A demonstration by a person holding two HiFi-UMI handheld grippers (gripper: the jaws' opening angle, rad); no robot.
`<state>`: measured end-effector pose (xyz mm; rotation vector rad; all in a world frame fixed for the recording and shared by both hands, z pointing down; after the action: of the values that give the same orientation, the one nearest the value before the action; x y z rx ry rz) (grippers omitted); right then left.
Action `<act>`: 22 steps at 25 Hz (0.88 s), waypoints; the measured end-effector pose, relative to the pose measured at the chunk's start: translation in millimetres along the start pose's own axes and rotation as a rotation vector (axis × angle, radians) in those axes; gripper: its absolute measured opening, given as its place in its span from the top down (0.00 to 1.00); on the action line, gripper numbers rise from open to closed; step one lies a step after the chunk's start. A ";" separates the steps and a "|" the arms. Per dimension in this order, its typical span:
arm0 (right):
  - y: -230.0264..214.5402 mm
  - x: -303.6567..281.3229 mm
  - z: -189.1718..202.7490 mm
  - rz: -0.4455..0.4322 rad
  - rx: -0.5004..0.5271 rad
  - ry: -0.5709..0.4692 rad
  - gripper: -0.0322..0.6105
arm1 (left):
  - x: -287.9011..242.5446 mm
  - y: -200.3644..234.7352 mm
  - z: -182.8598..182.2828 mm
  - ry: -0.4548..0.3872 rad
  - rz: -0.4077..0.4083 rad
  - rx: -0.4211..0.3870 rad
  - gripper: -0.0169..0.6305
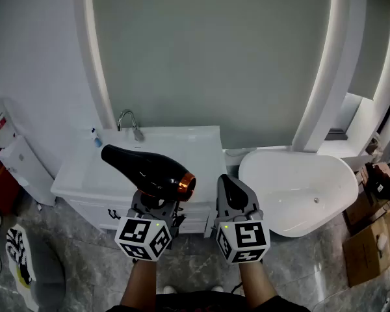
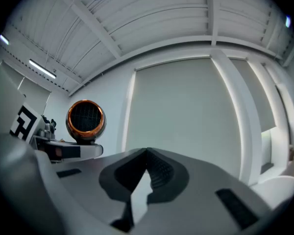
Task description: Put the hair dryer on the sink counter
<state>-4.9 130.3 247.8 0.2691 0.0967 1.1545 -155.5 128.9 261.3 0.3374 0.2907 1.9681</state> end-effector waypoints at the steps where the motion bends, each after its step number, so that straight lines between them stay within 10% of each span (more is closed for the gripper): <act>1: -0.2 1.4 1.0 -0.001 -0.001 0.001 0.92 | 0.5 -1.2 1.0 -0.001 0.003 0.004 0.68; 22: -7.9 12.3 1.8 0.021 -0.030 -0.024 0.92 | 2.9 -13.8 7.0 0.011 0.012 0.018 0.68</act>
<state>7.5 138.3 248.3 0.2577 0.0548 1.1725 -142.5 137.5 263.3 0.3411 0.3146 1.9804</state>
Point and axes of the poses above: the fingertips, and each gripper's own axes: x backward along the fingers, y to its left, z out of its underside, the point moved 3 cm from there along x, backward along the fingers, and after that the axes turned 12 degrees about x, right-handed, at the moved point
